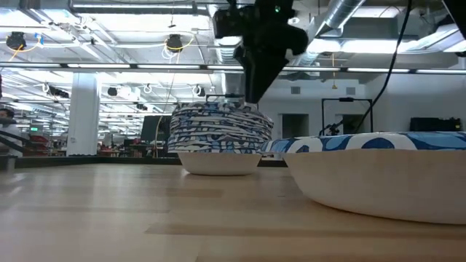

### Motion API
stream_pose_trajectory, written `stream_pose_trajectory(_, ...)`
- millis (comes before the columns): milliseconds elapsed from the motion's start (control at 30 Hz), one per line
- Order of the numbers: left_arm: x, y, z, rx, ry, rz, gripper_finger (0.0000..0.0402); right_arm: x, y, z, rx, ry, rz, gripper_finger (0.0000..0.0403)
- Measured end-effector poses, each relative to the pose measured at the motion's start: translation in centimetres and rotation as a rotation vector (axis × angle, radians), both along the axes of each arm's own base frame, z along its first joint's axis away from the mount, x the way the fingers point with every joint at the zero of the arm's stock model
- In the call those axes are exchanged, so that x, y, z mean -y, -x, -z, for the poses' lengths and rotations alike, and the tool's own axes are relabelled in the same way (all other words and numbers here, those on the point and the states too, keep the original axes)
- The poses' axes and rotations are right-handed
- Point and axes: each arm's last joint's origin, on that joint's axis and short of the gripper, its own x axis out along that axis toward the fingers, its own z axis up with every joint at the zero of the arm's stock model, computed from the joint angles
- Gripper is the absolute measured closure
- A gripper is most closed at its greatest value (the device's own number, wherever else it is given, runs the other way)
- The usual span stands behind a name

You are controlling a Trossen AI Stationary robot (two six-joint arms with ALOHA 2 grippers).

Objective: Nest bowls inside each other
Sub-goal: Stack the blue bowl on top of the blue bowls

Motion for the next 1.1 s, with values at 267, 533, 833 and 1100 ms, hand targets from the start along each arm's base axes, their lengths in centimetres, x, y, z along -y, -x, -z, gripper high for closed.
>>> stream_pose_trajectory(267, -0.5, -0.2, 0.0, -0.004, 0.048, 0.015, 0.0233, -1.7, 2.4, -5.4, 0.106, -0.043, 0.050, 0.0130)
stream_pose_trajectory(533, 1.9, -1.7, 1.7, 0.102, 0.378, 0.085, 0.0233, -2.8, 10.7, -8.5, 0.150, -0.112, 0.441, 0.0127)
stream_pose_trajectory(833, 3.4, -4.9, 11.9, 0.069, 0.904, -0.052, 0.0233, -5.3, 17.0, -6.5, 0.229, -0.216, 0.886, 0.0127)
stream_pose_trajectory(1100, 4.0, -8.0, 17.6, 0.052, 1.157, -0.149, 0.0233, -7.1, 19.2, -6.7, 0.296, -0.222, 1.013, 0.0127)
